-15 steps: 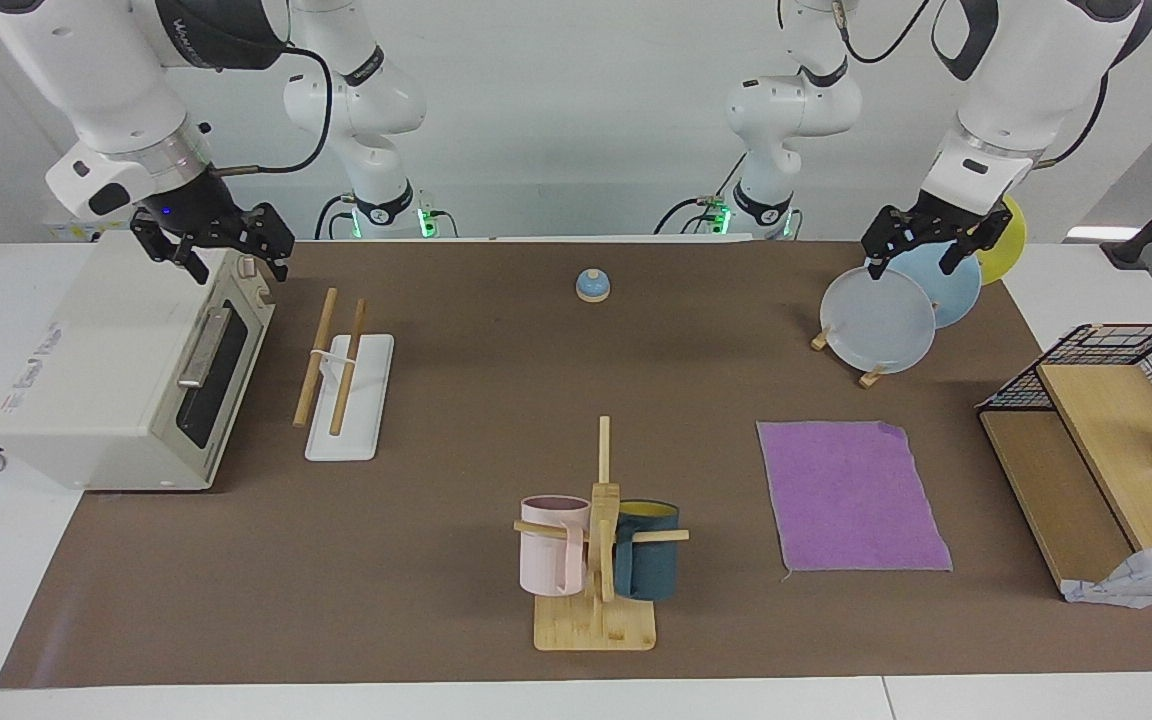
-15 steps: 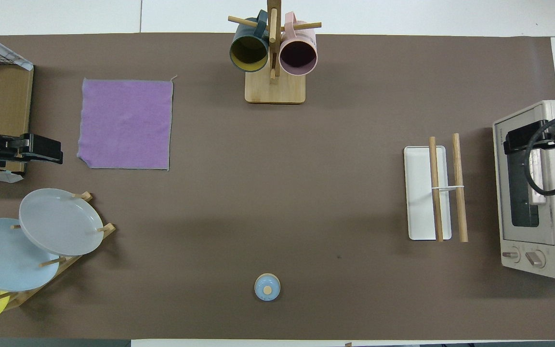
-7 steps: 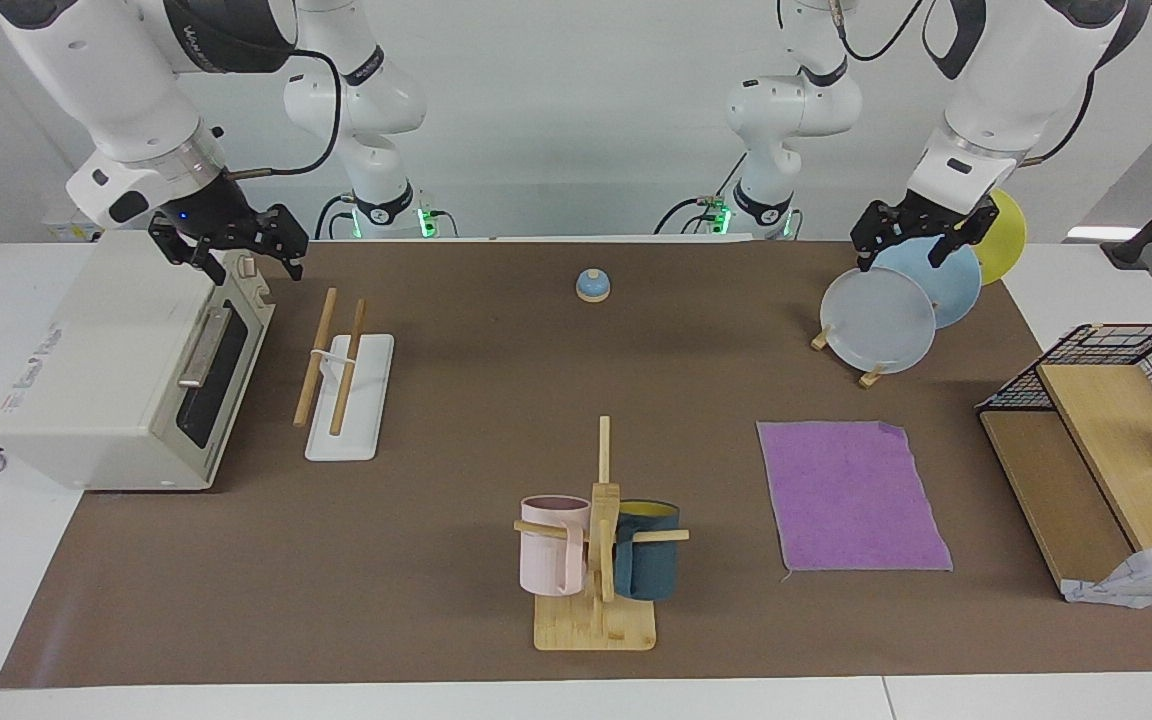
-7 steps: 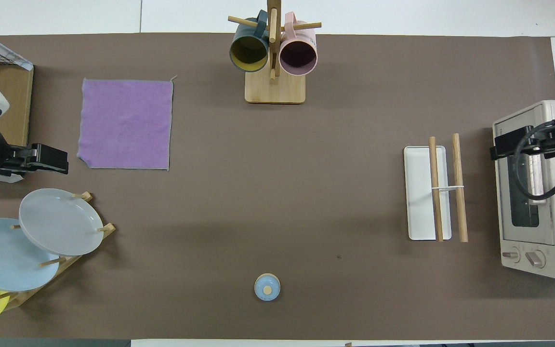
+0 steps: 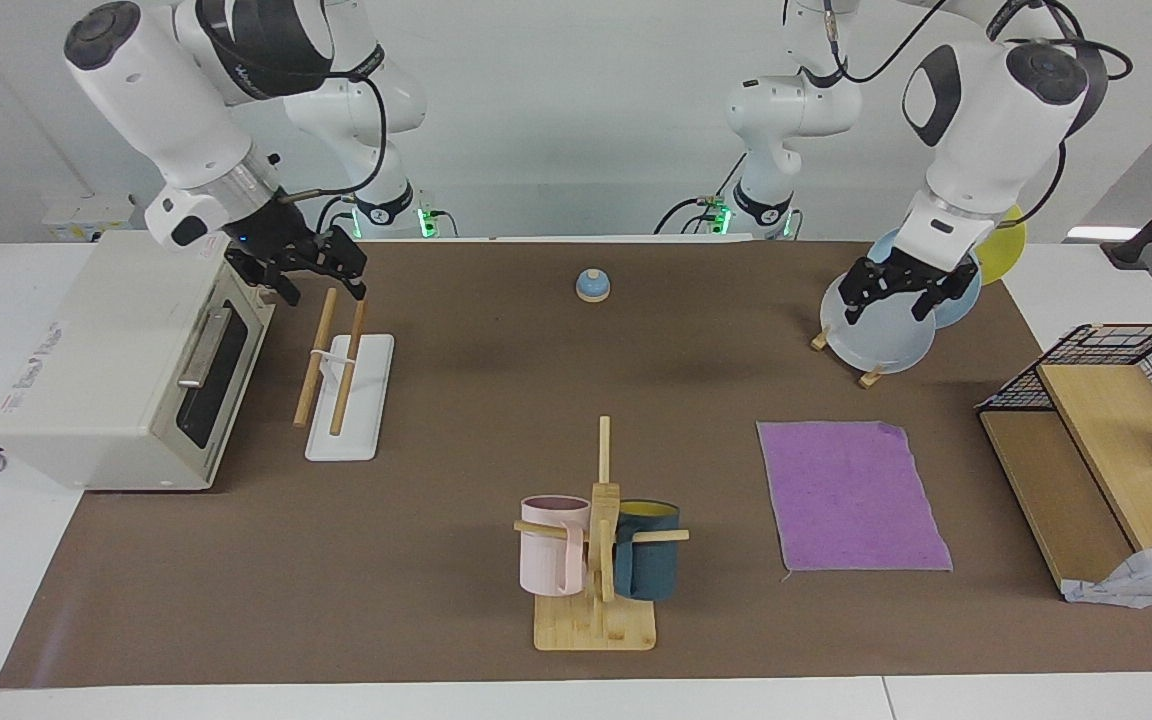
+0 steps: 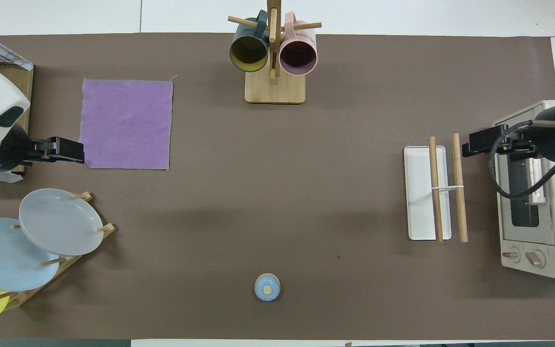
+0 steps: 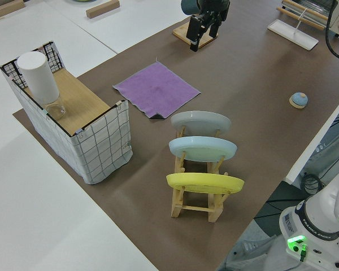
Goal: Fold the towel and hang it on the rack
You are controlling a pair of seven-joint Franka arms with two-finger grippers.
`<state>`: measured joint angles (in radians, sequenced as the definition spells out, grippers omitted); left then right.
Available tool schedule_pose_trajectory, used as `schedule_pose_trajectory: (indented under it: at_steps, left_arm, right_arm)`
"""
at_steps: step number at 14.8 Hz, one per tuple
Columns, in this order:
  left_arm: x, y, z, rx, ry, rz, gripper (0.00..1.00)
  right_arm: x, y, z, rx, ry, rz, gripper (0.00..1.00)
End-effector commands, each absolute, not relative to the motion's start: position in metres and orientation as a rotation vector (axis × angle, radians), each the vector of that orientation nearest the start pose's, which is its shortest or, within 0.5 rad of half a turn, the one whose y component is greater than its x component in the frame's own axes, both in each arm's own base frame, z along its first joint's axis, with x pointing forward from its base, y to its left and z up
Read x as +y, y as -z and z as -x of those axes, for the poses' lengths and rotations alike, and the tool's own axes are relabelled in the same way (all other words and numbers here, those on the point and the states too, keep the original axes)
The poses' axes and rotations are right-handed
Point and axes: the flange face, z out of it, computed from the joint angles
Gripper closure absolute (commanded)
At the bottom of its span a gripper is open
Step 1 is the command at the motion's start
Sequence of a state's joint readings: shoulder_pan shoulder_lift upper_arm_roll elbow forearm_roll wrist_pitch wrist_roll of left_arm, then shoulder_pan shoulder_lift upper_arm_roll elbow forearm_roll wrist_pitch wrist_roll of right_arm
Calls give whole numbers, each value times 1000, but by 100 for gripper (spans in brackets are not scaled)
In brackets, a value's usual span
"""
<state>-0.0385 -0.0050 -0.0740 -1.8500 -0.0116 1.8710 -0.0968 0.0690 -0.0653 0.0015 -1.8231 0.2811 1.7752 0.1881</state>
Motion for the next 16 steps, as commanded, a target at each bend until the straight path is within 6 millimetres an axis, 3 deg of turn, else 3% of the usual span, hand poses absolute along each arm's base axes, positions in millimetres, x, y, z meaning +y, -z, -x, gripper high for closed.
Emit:
schedule_pose_trajectory:
  at_steps: [1,4,6,7,10,11,16]
  left_arm:
    - [-47,-452,-599,-40,49,3180,0]
    - [1,-399,-628,-161,108,3182,0]
    - [8,-377,-635,-145,124,3184,1]
    - [12,-369,-634,-118,123,3184,2]
    - [45,-345,-625,-146,51,3185,3]
    - [47,-339,-621,-148,31,3187,3]
    - [59,-314,-621,-249,-2,3228,21]
  right_arm:
    - [103,-545,-535,404,-21,2767,0]
    - [149,-522,-538,499,-28,2697,0]
    - [163,-506,-545,578,-50,2619,0]
    - [169,-500,-547,606,-64,2586,0]
    - [213,-477,-542,683,-48,2542,0]
    - [227,-470,-539,690,-40,2532,0]
    - [230,-459,-535,684,-48,2543,0]
